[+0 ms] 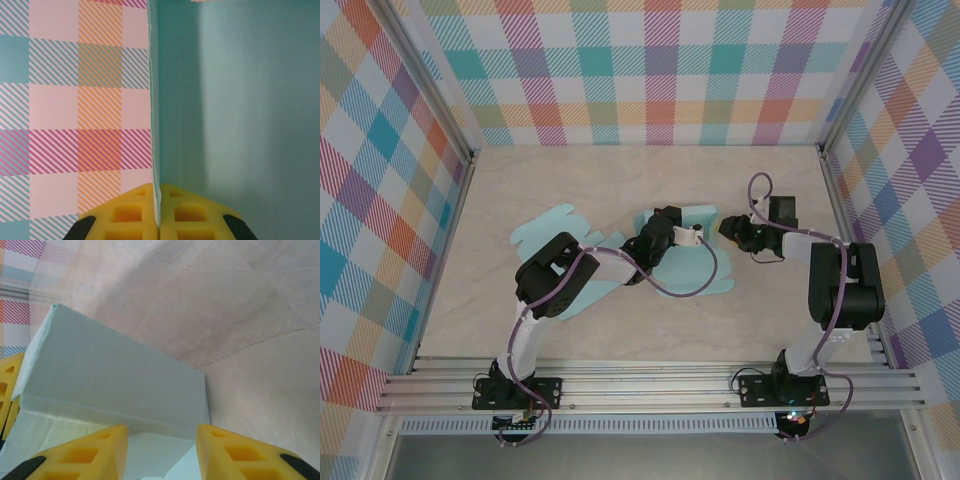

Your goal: Fold the paper box

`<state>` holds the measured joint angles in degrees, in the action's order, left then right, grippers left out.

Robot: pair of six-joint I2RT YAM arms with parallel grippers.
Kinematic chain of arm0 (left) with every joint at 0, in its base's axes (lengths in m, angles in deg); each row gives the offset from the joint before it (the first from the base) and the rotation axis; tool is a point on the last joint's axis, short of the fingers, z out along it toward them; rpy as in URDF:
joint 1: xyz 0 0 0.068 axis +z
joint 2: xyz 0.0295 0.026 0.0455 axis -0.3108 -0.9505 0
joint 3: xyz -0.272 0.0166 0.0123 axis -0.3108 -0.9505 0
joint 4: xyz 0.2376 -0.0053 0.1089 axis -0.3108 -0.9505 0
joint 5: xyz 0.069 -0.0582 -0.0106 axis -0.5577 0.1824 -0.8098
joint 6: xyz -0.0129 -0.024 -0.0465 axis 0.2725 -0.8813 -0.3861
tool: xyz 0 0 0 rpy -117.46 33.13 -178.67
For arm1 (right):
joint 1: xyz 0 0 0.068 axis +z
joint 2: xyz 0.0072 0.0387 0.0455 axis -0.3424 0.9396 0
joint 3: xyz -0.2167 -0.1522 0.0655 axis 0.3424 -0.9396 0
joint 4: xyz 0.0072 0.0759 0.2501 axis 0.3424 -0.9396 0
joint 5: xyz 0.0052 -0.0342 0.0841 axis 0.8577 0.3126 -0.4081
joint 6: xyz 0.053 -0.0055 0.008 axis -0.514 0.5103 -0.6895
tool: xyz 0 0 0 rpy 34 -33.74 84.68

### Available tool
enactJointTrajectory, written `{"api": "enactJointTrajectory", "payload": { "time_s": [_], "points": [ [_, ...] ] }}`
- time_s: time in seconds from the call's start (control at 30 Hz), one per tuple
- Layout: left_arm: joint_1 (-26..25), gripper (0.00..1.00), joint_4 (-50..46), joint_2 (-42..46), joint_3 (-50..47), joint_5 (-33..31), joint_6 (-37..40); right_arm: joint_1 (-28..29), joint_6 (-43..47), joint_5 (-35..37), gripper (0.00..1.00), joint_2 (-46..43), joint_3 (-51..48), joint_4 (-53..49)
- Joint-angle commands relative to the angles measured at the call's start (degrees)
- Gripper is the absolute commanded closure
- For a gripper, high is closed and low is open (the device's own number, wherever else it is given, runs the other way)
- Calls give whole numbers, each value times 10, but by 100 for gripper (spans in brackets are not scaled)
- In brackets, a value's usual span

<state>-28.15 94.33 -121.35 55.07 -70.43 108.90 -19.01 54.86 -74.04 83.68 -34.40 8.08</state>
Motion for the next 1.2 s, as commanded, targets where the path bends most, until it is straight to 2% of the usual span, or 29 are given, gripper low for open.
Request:
{"api": "enactJointTrajectory", "payload": {
  "time_s": [0.0, 0.8, 1.17],
  "points": [
    [-1, 100, -17, -12, -9, 11, 1, 10, 12, -1, 59, -15, -2, 23],
    [0, 100, -38, -2, -7, 30, -21, 57, 59, 67, 51, 1, 23, 28],
    [-1, 100, -63, 16, -14, 52, -42, 68, 62, 131, 54, 22, 58, 29]
  ]
}}
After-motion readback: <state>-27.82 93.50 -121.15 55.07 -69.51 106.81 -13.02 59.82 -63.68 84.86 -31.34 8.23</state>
